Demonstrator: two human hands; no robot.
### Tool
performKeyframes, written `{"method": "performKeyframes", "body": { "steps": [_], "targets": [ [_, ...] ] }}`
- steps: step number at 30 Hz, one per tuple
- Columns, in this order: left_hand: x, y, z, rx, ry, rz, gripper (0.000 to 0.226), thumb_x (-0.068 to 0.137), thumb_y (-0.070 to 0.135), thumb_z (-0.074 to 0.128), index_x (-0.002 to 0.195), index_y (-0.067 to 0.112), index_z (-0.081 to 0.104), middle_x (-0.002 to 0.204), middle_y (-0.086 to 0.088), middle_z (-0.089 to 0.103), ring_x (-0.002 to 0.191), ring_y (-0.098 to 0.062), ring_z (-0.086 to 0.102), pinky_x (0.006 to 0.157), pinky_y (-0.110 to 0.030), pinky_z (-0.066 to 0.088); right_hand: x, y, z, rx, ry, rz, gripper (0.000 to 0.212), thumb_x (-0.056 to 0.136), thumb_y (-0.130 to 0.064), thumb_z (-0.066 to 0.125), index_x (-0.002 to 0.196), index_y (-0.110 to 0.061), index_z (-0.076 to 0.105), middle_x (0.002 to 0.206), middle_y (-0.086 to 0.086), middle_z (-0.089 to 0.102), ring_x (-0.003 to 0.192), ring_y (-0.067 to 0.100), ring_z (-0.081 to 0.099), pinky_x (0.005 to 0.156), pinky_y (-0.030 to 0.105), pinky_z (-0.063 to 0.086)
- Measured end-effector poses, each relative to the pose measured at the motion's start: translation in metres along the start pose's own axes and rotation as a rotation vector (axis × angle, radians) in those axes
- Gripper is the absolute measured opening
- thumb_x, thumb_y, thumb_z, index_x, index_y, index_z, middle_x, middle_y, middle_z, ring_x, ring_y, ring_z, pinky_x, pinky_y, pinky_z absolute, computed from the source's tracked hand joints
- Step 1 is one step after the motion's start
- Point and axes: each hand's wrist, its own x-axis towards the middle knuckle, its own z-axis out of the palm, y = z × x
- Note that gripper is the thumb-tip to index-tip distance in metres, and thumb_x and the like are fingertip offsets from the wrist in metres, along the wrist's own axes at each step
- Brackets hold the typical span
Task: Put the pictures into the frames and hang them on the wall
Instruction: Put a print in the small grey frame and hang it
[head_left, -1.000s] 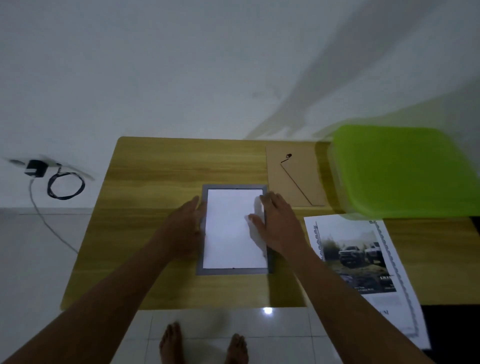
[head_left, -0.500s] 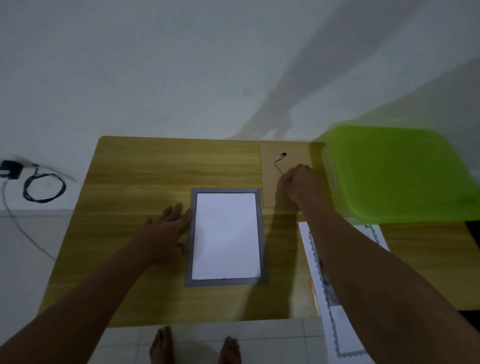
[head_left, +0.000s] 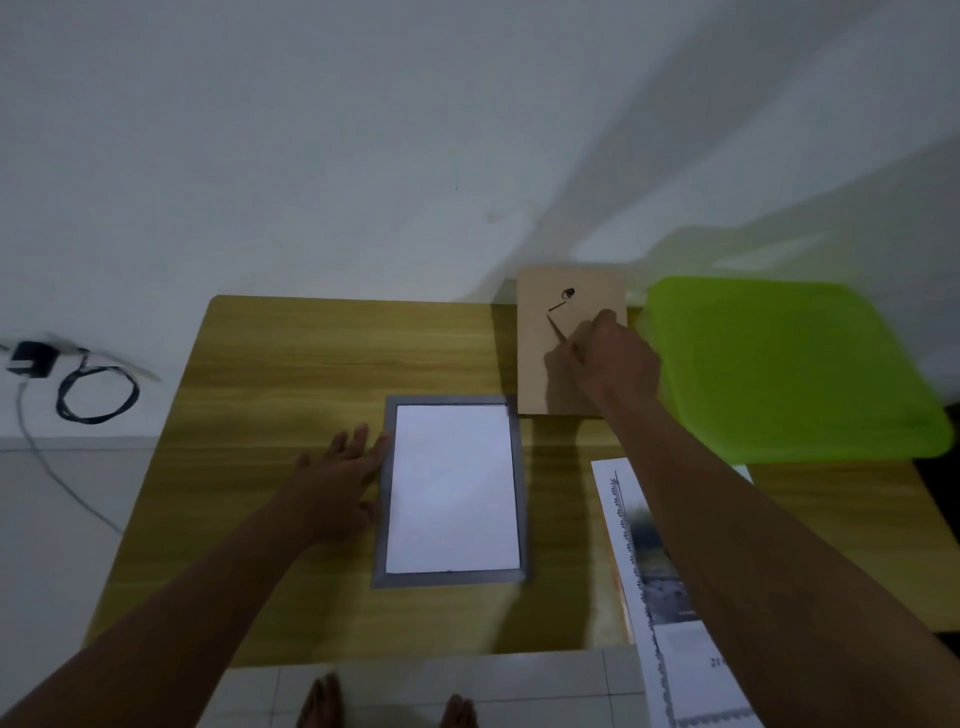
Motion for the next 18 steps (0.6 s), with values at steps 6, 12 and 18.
{"method": "performKeyframes", "body": {
  "steps": [6,12,18],
  "targets": [
    [-0.003,0.005,-0.006,0.045,-0.003,-0.007,0.092,0.09,0.029,0.058,0.154,0.028,-0.009,0.162,-0.003,-0.013,0.15,-0.026,-0.005,0.114,-0.06,0.017,-0.021,-0.027,-0.02,0.06,-0.034,-0.051,0.043,0.09,-0.049,0.059,0.108,-0.011,0.05,0.097,0.01,0.064,0.09,0.033,0.064,0.062,0.034,0.041],
    [-0.003,-0.001,-0.003,-0.018,0.0,-0.002,0.092,0.091,0.038,0.061,0.153,0.032,-0.007,0.162,0.001,-0.013,0.15,-0.024,-0.007,0.113,-0.064,0.014,-0.085,-0.063,0.0,0.212,-0.175,-0.028,0.043,0.09,-0.048,0.059,0.107,-0.01,0.051,0.097,0.009,0.062,0.089,0.029,0.062,0.065,0.032,0.041],
    [-0.002,-0.006,0.0,-0.064,0.044,0.017,0.095,0.087,0.045,0.063,0.154,0.034,-0.005,0.162,0.002,-0.01,0.15,-0.023,-0.005,0.114,-0.062,0.014,-0.133,-0.083,0.028,0.257,-0.226,-0.009,0.041,0.092,-0.044,0.058,0.111,-0.009,0.049,0.105,0.012,0.063,0.095,0.032,0.062,0.067,0.031,0.038]
  ]
}}
